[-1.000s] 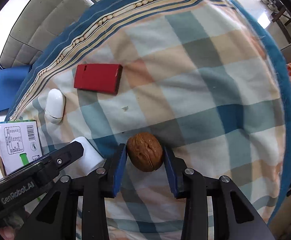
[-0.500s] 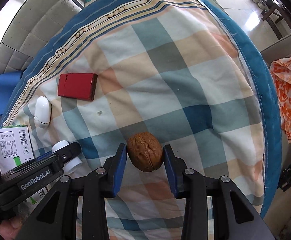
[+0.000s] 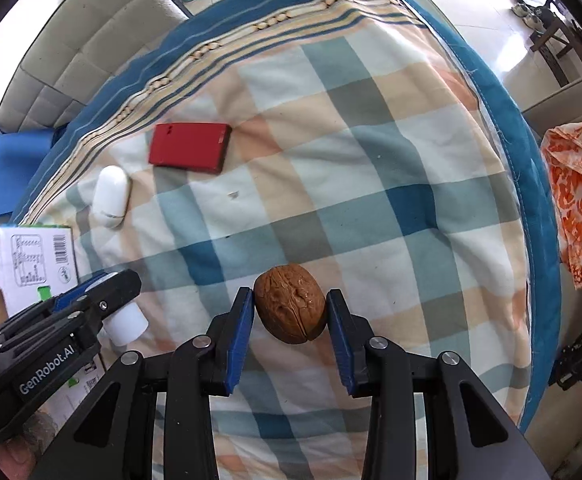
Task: Organize rigid objects
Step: 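Carry the white cap and walnut over the box with both tools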
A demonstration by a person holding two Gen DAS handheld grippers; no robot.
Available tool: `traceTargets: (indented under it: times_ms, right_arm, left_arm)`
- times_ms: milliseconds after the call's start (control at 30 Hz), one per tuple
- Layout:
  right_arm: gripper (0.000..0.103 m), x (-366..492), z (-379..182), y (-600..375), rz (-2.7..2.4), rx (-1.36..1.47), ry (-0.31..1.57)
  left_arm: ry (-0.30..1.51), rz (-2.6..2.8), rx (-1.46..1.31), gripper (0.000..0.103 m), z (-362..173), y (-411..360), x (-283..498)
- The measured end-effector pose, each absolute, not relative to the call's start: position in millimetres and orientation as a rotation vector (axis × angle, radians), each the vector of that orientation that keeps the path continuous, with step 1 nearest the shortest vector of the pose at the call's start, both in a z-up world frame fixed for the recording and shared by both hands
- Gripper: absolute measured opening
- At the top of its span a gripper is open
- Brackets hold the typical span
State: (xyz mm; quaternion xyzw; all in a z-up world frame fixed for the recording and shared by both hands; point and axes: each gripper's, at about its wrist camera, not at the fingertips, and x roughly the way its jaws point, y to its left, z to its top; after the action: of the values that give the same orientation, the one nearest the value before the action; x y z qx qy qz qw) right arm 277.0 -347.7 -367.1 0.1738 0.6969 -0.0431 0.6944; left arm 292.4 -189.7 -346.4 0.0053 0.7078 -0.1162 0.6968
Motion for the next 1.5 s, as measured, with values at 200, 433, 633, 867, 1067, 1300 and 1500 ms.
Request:
traceTargets:
  times_ms: [200,433,633,867,1067,1300,1500]
  right_arm:
    - [0.039,258,-327,-326,-0.055,0.364,1.505]
    - [0.039,239,-274,-276,0.015,0.360,1.446]
    - [0.039,226,-235,-210,0.093,0.331,1.412]
    - [0.039,221,-228,-108,0.205,0.311,1.427]
    - [0.039,234,-265,-23,0.278,0.304,1.493]
    - [0.039,260,-332,44,0.299,0.272,1.591]
    - [0.040,278,-374,73,0.282,0.215,1.651]
  left_arm:
    - [1.495,-0.308,-0.013,0.029,-299,-160,282]
    - [1.418,-0.326,-0.043,0.029,-252,-103,273]
    - [1.378,-0.299,-0.066,0.029,-227,-36,254]
    - [1.383,-0.231,-0.092,0.029,-221,65,243]
    - [1.443,-0.150,-0.114,0.029,-250,147,247]
    - [1.596,-0.094,-0.154,0.029,-323,205,266]
    - [1.681,-0.077,-0.140,0.029,-367,218,277]
